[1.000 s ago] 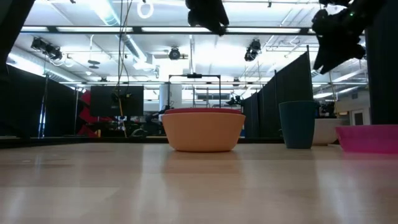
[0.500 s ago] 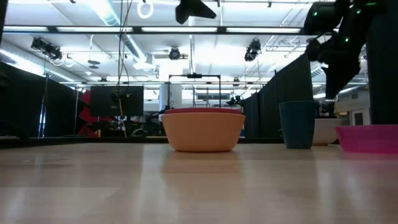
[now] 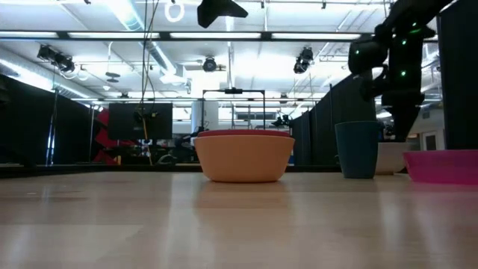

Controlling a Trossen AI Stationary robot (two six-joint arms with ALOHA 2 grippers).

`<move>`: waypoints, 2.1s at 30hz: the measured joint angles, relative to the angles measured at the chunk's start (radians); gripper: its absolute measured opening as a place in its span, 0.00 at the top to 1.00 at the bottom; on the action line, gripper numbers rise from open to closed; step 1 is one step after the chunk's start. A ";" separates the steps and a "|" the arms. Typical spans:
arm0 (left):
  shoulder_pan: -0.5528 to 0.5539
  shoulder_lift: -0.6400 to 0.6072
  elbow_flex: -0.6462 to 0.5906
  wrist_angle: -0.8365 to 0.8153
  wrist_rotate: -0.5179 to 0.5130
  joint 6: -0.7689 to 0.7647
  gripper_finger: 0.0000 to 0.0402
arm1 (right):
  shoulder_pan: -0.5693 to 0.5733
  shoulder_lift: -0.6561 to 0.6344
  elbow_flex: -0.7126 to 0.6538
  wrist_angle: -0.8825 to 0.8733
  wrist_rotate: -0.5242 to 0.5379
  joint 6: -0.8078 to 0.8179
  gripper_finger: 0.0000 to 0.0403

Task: Nest bowls inside each other
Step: Stack the white bowl on top of the orange bowl

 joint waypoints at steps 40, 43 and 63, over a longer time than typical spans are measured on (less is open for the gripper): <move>0.000 0.001 0.000 -0.013 -0.013 -0.039 0.43 | -0.089 0.047 0.041 0.077 -0.021 -0.230 0.45; 0.000 0.001 0.000 -0.016 -0.014 -0.042 0.43 | -0.097 0.060 0.044 0.081 -0.020 -0.259 0.44; -0.001 0.001 0.000 -0.021 -0.013 -0.059 0.43 | -0.099 0.223 0.043 0.068 -0.023 -0.228 0.71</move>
